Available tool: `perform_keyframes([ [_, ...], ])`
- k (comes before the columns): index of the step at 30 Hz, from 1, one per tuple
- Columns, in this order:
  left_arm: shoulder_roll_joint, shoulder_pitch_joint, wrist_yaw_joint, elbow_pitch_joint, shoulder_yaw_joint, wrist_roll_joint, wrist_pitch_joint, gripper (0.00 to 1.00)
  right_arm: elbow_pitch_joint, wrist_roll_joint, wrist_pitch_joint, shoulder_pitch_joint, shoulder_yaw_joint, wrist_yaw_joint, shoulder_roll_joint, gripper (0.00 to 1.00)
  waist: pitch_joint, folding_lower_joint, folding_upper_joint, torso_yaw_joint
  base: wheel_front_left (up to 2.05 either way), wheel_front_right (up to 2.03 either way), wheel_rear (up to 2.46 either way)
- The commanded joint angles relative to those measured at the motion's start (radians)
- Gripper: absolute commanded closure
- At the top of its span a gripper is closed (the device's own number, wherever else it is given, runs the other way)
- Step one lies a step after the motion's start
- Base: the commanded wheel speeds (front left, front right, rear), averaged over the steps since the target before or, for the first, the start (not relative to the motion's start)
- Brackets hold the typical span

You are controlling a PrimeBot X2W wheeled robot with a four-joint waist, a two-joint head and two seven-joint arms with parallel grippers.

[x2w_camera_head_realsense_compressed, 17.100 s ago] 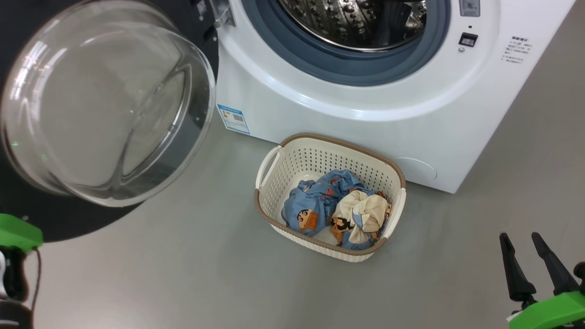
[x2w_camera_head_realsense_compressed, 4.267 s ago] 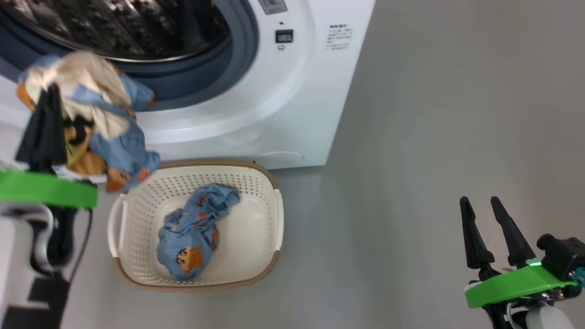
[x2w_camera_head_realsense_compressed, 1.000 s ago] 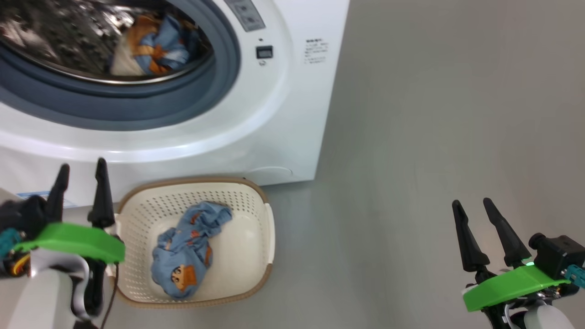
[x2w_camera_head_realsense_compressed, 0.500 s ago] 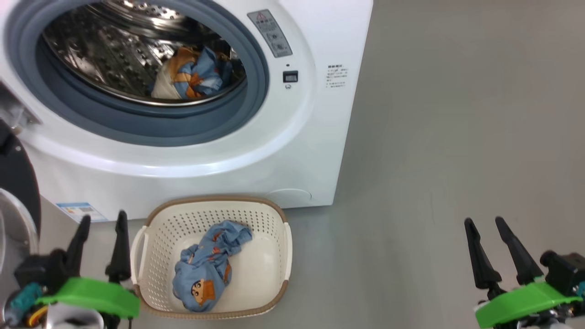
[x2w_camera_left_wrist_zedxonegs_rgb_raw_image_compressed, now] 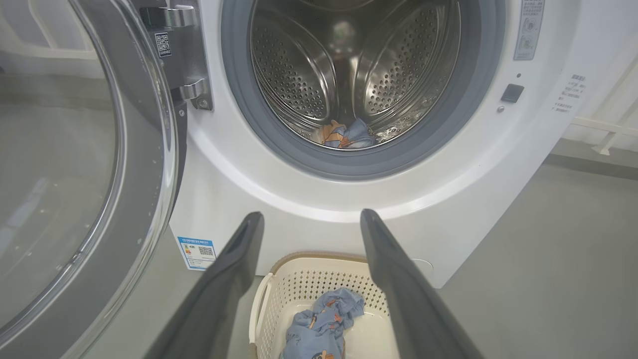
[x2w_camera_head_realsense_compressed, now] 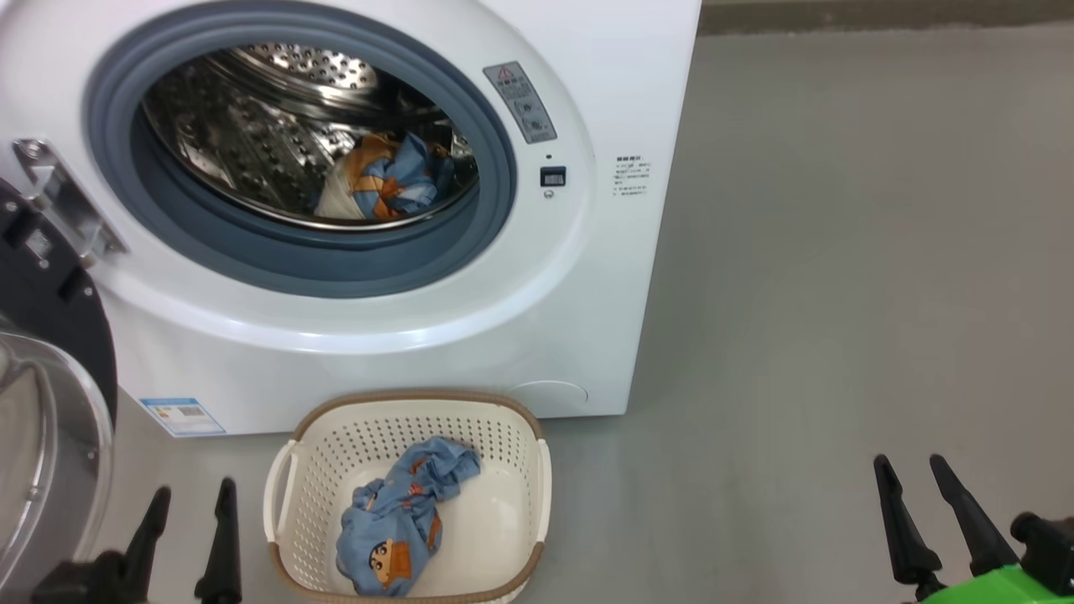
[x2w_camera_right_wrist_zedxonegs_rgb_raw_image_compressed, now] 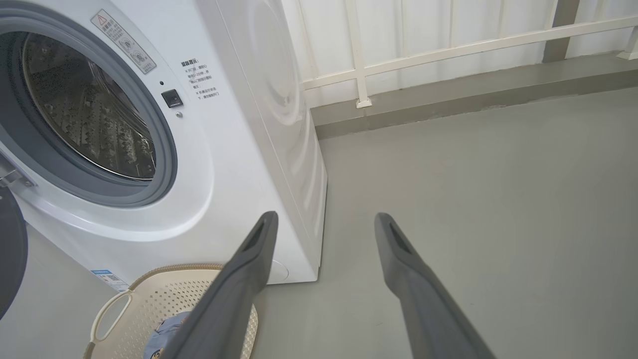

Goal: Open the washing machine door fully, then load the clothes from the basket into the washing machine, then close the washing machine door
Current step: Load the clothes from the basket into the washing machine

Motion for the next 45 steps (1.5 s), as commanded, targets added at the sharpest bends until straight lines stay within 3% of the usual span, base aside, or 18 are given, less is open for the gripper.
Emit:
perform_keyframes([
  [1, 0.015, 0.006, -0.002, -0.038, 0.050, 0.009, -0.006, 0.00, -0.024, 0.005, -0.008, 0.012, 0.010, 0.002, -0.022, 0.00, -0.017, 0.0000, -0.0001, 0.008, 0.00, 0.00, 0.00],
  [14, -0.011, 0.108, -0.002, -0.114, 0.095, 0.025, -0.006, 0.00, -0.037, 0.007, -0.008, 0.059, -0.021, 0.002, -0.017, 0.00, -0.039, 0.0000, -0.0001, 0.027, 0.00, 0.00, 0.00],
  [45, -0.008, 0.038, -0.002, -0.092, 0.056, 0.007, -0.006, 0.00, -0.057, -0.003, -0.008, 0.012, -0.018, 0.002, 0.004, 0.00, 0.041, 0.0000, -0.0001, 0.038, 0.00, 0.00, 0.00],
])
